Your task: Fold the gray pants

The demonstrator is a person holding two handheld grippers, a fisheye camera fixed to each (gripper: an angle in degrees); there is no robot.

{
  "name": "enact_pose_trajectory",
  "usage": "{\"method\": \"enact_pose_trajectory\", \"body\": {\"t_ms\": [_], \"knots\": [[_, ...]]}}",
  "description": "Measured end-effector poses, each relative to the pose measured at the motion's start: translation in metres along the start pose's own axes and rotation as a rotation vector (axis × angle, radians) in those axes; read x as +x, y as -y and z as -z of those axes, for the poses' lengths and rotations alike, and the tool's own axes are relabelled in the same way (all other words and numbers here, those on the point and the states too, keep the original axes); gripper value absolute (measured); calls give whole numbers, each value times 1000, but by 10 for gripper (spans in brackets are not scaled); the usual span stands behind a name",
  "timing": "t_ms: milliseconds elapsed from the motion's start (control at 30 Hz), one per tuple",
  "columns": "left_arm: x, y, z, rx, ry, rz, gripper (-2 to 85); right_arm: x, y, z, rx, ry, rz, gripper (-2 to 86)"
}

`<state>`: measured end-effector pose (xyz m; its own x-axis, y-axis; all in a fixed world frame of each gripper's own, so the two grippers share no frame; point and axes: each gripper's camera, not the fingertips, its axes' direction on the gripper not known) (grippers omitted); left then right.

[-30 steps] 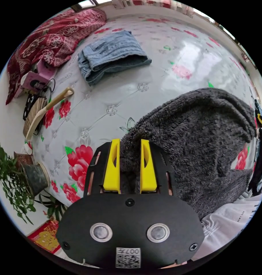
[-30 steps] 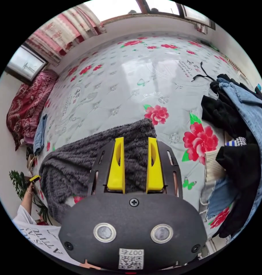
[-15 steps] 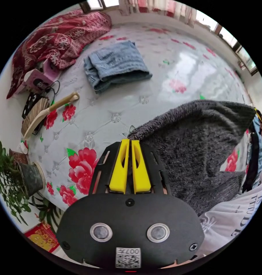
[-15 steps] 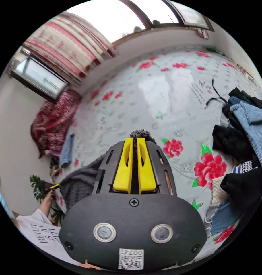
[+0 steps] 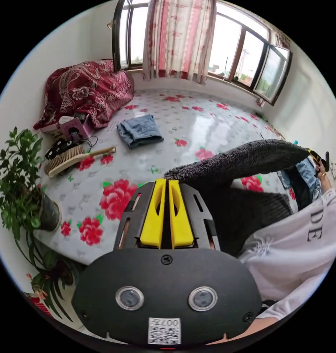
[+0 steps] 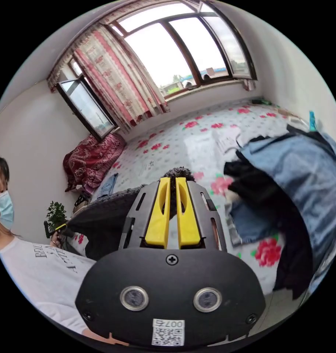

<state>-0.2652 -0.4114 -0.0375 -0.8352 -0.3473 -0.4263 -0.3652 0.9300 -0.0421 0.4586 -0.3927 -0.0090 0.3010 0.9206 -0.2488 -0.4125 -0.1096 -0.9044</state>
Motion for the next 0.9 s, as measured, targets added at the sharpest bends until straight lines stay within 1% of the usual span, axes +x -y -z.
{"method": "enact_pose_trajectory", "body": {"t_ms": [67, 100, 133, 167, 233, 267, 333, 400, 533, 633, 700, 767, 800, 833, 867, 900], "knots": [[8, -39, 0, -55, 3, -2, -9, 31, -65, 17, -66, -29, -86, 2], [11, -66, -8, -111, 0, 19, -9, 40, -83, 18, -90, -32, -118, 2], [13, -92, -21, -180, -4, 59, -9, 58, -117, 18, -140, -35, -195, 2], [12, -104, -28, -209, -15, 91, -9, 77, -149, 14, -173, -34, -283, 2], [5, -142, -62, -293, -97, 233, -9, 101, -192, 4, -212, -16, -406, 2], [4, -146, -70, -306, -116, 260, -9, 114, -211, -5, -231, -14, -482, 2], [-3, -142, -93, -324, -138, 309, -9, 124, -223, -18, -240, 18, -535, 1], [-7, -117, -95, -298, -139, 306, -9, 121, -211, -21, -203, 21, -520, 1], [-2, -53, -53, -136, -125, 177, -9, 89, -156, 8, -69, 70, -333, 2], [1, -43, -14, -43, -80, 118, -9, 67, -143, 47, 38, 104, -201, 2], [-2, -54, 1, -20, -63, 117, -9, 61, -150, 64, 60, 104, -131, 2], [-4, -73, 4, -40, -26, 107, -9, 63, -176, 70, -9, 60, -59, 2], [-3, -89, -3, -103, 14, 100, -9, 66, -185, 68, -42, 53, -53, 2], [-2, -105, -17, -196, 41, 98, -9, 75, -204, 59, -119, 31, -72, 2], [-1, -113, -26, -242, 47, 97, -9, 87, -228, 45, -212, 4, -108, 1], [1, -129, -46, -329, 52, 107, -9, 94, -240, 36, -261, -14, -132, 1]]}}
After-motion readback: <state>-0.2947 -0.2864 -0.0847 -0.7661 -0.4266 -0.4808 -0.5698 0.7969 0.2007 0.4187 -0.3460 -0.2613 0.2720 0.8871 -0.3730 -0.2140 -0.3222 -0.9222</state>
